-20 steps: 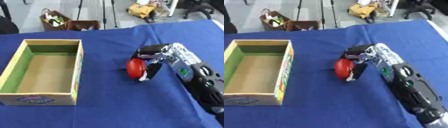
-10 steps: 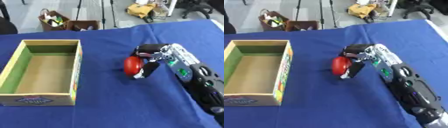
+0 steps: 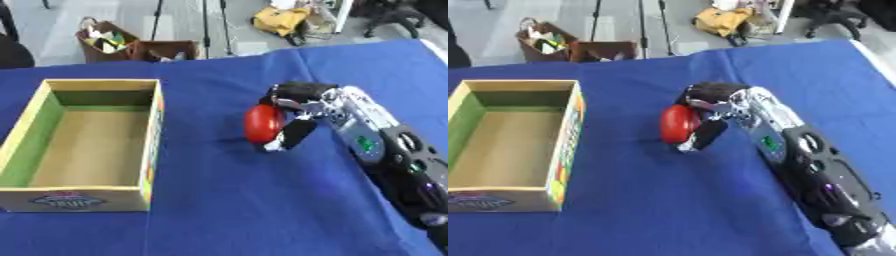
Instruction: Pick up objects on the table and place them in the box.
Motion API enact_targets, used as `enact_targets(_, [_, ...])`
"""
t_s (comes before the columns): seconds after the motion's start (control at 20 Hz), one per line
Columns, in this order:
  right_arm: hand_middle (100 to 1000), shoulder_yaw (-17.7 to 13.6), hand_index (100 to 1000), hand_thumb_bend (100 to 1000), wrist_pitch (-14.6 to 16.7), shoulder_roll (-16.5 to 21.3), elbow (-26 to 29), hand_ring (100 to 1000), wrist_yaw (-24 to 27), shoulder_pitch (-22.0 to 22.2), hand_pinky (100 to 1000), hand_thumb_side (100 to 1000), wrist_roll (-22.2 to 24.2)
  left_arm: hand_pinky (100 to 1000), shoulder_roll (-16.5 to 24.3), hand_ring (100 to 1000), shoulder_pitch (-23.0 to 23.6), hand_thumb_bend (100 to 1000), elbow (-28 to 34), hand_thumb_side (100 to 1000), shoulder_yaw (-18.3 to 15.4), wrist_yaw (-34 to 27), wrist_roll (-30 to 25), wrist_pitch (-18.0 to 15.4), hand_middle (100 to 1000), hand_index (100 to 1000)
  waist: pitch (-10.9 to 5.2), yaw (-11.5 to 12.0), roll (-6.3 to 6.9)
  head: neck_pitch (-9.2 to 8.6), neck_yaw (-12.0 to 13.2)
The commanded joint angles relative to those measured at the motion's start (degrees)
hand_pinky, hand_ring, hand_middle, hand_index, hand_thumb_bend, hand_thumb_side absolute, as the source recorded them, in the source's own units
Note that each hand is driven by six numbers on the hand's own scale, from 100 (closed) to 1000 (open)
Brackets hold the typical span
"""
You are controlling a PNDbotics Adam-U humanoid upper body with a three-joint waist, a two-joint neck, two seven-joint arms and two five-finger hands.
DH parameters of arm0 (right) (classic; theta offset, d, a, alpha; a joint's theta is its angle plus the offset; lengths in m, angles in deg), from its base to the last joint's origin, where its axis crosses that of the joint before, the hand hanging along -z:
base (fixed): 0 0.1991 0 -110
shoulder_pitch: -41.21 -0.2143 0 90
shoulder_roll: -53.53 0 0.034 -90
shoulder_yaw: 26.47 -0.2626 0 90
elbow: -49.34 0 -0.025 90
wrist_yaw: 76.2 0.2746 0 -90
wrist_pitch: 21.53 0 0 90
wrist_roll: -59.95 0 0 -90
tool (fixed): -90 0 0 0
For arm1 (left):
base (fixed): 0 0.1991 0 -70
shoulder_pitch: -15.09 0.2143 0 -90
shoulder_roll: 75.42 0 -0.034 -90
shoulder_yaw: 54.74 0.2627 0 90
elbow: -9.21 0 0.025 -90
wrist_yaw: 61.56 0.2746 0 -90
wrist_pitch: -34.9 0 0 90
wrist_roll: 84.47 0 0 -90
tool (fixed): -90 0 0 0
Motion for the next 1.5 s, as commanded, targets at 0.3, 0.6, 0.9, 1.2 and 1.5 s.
enact_targets(0.3, [475, -1.3, 384, 100, -2.6, 4.2, 7.2, 529, 5.0, -1.5, 263, 406, -4.2, 167, 0.9, 466, -1.1, 100, 1.0, 891, 0.2, -0.3, -0.1, -0.2, 549, 664, -1.60, 0.7, -0.92, -0.21, -0.6])
enact_targets(0.6, [463, -0.9, 371, 100, -3.8, 6.5, 10.4, 521, 7.1, -2.9, 250, 422, -6.5, 170, 1.1, 465, -1.5, 100, 1.0, 889, 0.4, -0.3, -0.2, -0.3, 548, 665, -2.03, 2.4, -1.81, 0.34, -2.5])
enact_targets(0.9, [456, 0.0, 360, 100, -4.2, 8.5, 11.8, 517, 7.9, -4.5, 241, 425, -8.6, 172, 1.3, 464, -2.0, 100, 1.0, 885, 0.6, -0.3, -0.1, -0.5, 547, 667, -2.35, 4.6, -2.55, 0.97, -4.5])
enact_targets(1.2, [450, 1.3, 353, 100, -4.1, 9.1, 11.5, 514, 8.0, -6.2, 234, 493, -9.7, 173, 1.3, 464, -2.6, 100, 1.0, 986, 0.7, -0.4, -0.1, -0.8, 547, 668, -2.13, 7.1, -3.16, 0.68, -6.6])
enact_targets(1.5, [445, 2.5, 348, 100, -3.6, 8.8, 10.4, 511, 7.6, -7.5, 228, 425, -10.0, 172, 1.2, 464, -2.9, 100, 1.0, 879, 0.6, -0.5, 0.1, -1.1, 546, 668, -1.77, 9.6, -3.39, -0.07, -8.6])
